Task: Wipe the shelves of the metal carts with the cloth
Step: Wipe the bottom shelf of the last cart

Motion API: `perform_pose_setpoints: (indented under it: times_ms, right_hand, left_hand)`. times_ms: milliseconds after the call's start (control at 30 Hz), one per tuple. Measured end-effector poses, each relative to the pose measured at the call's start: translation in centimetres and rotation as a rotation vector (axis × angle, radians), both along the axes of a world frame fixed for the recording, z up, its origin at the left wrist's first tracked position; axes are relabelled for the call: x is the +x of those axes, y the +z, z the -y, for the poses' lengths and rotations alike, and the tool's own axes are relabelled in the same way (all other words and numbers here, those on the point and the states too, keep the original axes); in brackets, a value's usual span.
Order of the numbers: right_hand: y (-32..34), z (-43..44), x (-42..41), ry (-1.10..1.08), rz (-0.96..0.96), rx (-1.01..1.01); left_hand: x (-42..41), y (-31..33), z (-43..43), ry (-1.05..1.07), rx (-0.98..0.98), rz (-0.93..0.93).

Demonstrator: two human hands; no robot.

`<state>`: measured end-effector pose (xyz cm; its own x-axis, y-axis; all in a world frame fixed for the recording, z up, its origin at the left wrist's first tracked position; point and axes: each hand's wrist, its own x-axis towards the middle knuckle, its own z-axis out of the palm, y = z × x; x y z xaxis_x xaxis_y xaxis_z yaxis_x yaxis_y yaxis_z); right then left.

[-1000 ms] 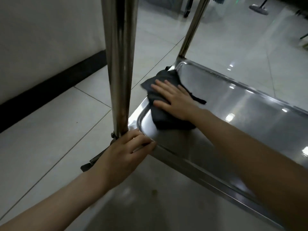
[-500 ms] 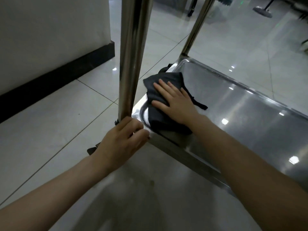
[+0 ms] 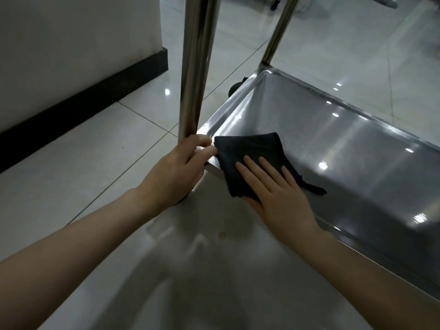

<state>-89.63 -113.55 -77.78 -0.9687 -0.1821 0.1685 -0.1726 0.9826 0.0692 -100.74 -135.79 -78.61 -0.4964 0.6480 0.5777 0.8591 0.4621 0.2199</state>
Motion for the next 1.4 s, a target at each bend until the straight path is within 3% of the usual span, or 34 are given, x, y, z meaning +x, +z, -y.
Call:
perform_pose_setpoints:
  times_ms: [133,267,400,533,700,800,967,1133,1300,1400]
  right_hand:
    - [0.0,3.7,-3.8,-0.188,0.084,-0.064]
    - [-0.2,5.1,-5.7,-0.175,0.115,-0.007]
    - [0.2,-0.7,0.2,-0.057,0.06,0.089]
    - [0.5,-5.7,6.1,-0.089,-0.009,0.105]
    - [-0.1,-0.8,0.4,-0.225,0.092,-0.013]
    - [-0.6,0.6,-1.7,-0.176,0.08,0.006]
    - [0.1,-6.6,6.8,-0.027,0.035,0.063]
    - [0.5,-13.7,16.9,-0.251,-0.045,0.032]
    - [1.1,-10.0,11.8,-0.268,0.059,-0.057]
    - [0.4,-8.0,8.4,-0.229,0.117,-0.019]
  left_hand:
    - [0.1,0.6,-0.6,0.044,0.039,0.078]
    - [0.3,0.9,-1.0,0.111,-0.003,0.159]
    - [0.6,0.6,-1.2,0.134,-0.037,0.11]
    - [1.4,-0.1,-1.9,0.055,-0.115,0.02]
    - [3.2,-0.9,-2.8,-0.018,-0.271,0.109]
    - [3.3,-0.6,-2.6,0.007,-0.266,0.178]
    - [3.7,-0.5,-2.7,0.007,-0.32,0.103]
    - [5.1,-0.5,-4.7,0.091,-0.294,0.087]
    - [8.2,0.0,-9.6,-0.127,-0.361,0.027]
    - [9.5,0.2,-11.8,-0.087,-0.313,0.129]
